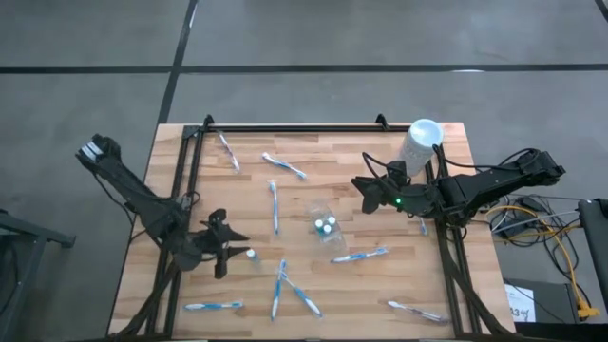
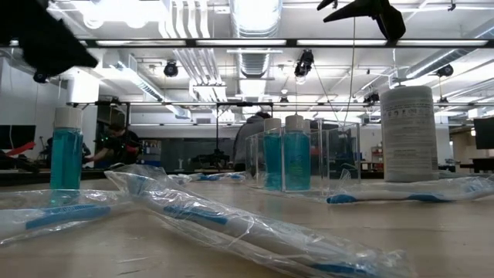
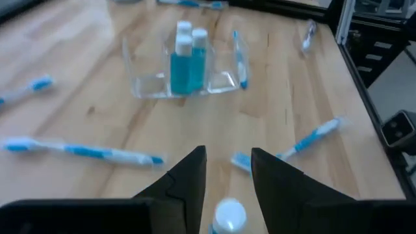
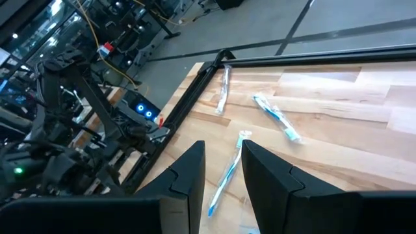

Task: Pick & Place toothbrushing station
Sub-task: Put the blue mouthwash into the middle section of the transparent organizer

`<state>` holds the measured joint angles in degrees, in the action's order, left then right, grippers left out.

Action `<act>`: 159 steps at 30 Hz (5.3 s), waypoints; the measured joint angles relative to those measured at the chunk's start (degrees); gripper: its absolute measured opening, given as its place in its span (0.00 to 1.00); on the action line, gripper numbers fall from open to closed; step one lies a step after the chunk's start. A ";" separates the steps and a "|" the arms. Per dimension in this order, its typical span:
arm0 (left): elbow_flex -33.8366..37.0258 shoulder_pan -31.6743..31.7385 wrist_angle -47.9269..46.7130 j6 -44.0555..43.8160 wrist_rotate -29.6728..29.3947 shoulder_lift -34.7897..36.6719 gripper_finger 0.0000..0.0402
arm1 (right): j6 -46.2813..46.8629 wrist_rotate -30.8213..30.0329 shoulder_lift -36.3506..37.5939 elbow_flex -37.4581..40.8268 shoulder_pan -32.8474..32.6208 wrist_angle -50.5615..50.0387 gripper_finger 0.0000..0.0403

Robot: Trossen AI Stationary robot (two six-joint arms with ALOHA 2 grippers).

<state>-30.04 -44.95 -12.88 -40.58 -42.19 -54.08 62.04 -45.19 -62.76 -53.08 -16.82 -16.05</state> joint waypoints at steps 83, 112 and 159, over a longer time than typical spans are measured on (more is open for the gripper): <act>11.54 -4.66 18.81 -2.80 0.47 -7.66 0.31 | 3.80 -4.41 -0.02 -0.01 -0.04 0.02 0.24; 11.54 -3.48 18.91 -2.93 0.12 -7.66 0.31 | 3.87 0.26 -0.09 -0.02 -0.15 0.04 0.24; 11.54 -3.49 18.88 -9.29 -1.23 -7.66 0.31 | 3.87 0.30 -0.11 -0.02 -0.15 0.04 0.24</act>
<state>-18.50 -48.45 6.00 -49.87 -43.42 -61.73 65.91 -44.89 -62.87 -53.10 -16.97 -16.02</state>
